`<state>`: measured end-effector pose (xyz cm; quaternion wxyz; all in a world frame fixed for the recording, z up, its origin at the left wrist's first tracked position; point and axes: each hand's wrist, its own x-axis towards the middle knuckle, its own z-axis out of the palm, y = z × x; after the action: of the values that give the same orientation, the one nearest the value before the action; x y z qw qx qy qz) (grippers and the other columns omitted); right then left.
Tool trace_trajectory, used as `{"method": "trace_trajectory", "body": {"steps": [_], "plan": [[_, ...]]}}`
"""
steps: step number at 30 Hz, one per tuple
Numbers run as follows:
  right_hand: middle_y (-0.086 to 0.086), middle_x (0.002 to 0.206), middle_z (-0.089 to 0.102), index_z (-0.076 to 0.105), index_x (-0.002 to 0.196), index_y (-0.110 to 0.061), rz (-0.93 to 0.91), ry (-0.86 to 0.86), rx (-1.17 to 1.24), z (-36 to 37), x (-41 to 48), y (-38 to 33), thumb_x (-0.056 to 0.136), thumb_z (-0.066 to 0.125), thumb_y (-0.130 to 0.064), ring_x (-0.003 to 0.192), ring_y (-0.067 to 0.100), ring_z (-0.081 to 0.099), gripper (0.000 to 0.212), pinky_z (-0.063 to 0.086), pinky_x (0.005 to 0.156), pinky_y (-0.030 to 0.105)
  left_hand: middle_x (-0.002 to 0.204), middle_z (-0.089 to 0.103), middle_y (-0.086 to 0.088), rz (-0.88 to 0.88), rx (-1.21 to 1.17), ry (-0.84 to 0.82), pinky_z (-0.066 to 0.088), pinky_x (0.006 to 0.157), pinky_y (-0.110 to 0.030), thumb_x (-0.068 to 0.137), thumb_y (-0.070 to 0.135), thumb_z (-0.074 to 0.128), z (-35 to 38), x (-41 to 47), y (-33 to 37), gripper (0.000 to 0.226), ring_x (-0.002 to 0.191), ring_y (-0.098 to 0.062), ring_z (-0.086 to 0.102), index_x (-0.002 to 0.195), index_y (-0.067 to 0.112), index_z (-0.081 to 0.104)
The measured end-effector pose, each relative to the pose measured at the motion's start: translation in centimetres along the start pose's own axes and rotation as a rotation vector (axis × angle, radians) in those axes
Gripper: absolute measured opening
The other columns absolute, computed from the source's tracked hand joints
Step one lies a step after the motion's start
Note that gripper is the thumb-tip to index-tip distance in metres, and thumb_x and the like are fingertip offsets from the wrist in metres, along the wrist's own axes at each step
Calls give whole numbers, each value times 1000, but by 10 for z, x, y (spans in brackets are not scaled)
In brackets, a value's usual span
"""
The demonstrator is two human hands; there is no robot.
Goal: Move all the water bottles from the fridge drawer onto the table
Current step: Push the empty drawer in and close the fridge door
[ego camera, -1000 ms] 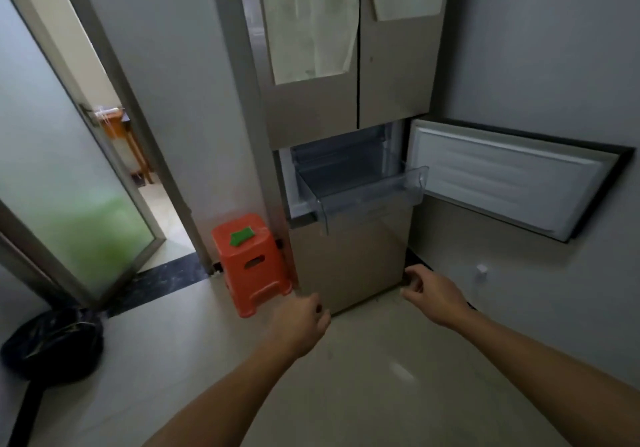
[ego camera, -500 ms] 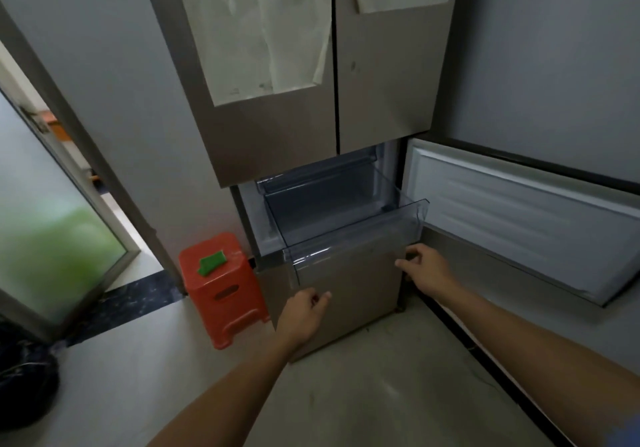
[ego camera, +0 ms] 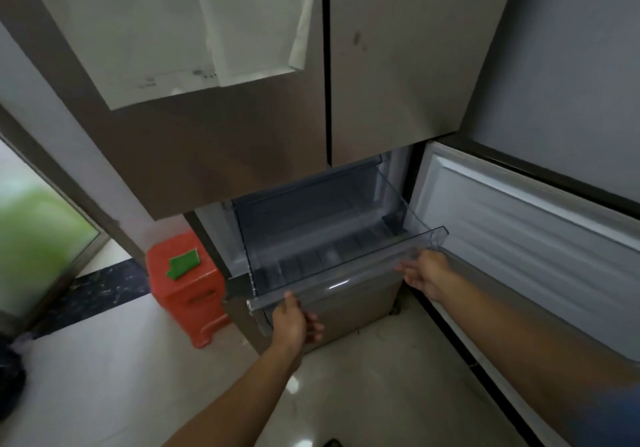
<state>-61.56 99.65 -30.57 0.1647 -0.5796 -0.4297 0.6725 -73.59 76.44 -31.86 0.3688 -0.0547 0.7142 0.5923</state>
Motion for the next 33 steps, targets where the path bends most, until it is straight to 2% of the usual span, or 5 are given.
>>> {"method": "trace_trajectory", "body": {"steps": [6, 10, 14, 25, 33], "plan": [[10, 98, 69, 52, 114, -12, 31, -132, -14, 2, 28, -21, 100, 35, -4, 76, 19, 65, 24, 42, 54, 25, 74, 57, -18, 14, -182, 142, 47, 35, -25, 106, 26, 26, 16, 16, 21, 37, 48, -23, 59, 111, -2, 49], [13, 98, 70, 55, 98, -13, 56, -219, -6, 16, 53, -49, 101, 35, -12, 72, 18, 64, 20, 42, 50, 25, 79, 58, -15, -19, -310, 146, 53, 48, -32, 106, 28, 24, 28, 34, 45, 37, 65, -27, 60, 102, 2, 49], [13, 93, 70, 55, 101, -7, 75, -280, -36, 27, 87, -69, 101, 35, -11, 67, 18, 61, 21, 41, 50, 25, 89, 59, -17, -56, -371, 159, 48, 63, -38, 106, 32, 21, 40, 60, 60, 38, 78, -30, 60, 101, 4, 48], [13, 94, 69, 52, 112, -6, 4, -341, -130, 92, 143, -106, 103, 29, -14, 66, 16, 62, 26, 42, 44, 24, 84, 60, -12, 55, -250, 263, 46, 60, -38, 106, 26, 27, 43, 131, 103, 28, 71, -27, 59, 106, 8, 48], [10, 106, 66, 59, 118, -7, -199, -363, -147, 124, 187, -109, 101, 39, -14, 83, 19, 61, 27, 39, 82, 37, 78, 56, -14, 220, -157, 319, 47, 56, -38, 106, 23, 30, 43, 184, 112, 26, 63, -27, 54, 114, 5, 48]]}}
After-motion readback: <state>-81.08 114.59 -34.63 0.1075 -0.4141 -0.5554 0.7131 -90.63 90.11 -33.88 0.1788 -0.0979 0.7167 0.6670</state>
